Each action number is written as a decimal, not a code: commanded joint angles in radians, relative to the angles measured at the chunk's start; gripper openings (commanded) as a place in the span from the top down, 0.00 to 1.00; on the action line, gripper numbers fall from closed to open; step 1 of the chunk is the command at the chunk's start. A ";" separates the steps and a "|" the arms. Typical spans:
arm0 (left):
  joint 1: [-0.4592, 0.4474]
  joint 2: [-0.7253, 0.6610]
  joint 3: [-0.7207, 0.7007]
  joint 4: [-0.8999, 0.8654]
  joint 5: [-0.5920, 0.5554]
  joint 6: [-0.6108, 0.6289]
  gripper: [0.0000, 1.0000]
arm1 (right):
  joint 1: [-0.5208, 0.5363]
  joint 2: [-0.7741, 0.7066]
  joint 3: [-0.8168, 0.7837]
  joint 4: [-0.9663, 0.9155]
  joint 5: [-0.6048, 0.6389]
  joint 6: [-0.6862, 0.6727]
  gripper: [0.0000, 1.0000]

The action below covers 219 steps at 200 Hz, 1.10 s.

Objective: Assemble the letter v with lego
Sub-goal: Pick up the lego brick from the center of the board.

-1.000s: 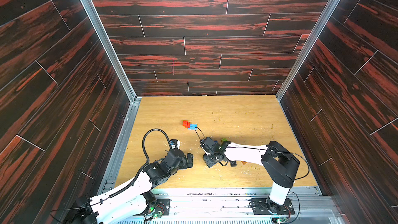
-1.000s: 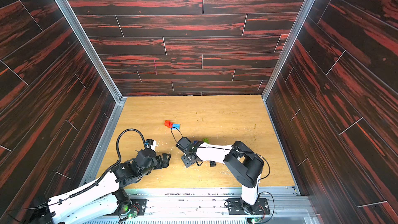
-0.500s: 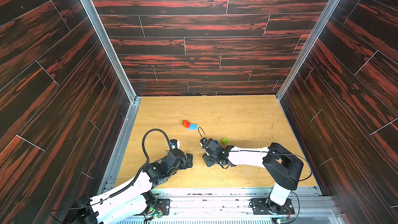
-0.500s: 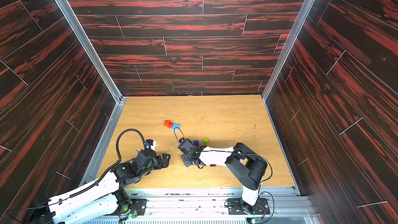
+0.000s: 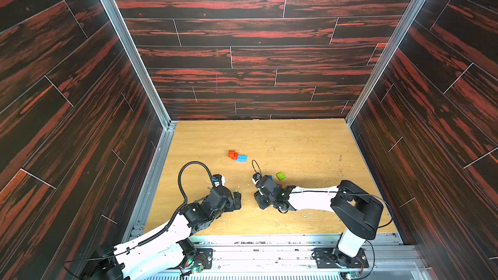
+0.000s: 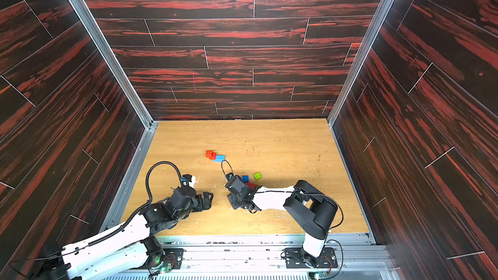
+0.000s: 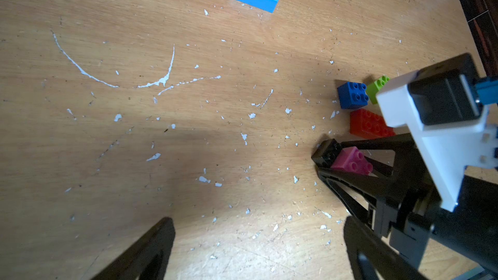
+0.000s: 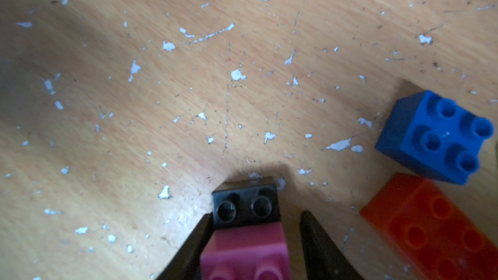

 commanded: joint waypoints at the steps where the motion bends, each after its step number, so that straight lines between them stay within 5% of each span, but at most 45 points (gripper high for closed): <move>1: -0.003 0.002 0.013 -0.001 -0.030 -0.012 0.00 | 0.015 0.038 -0.059 -0.117 -0.037 0.045 0.46; 108: -0.003 -0.001 0.011 -0.012 -0.044 -0.025 0.00 | 0.028 0.033 -0.090 -0.100 -0.018 0.070 0.47; 219: -0.003 0.005 0.011 0.002 -0.068 -0.033 0.00 | 0.035 0.023 -0.068 -0.123 -0.025 0.056 0.67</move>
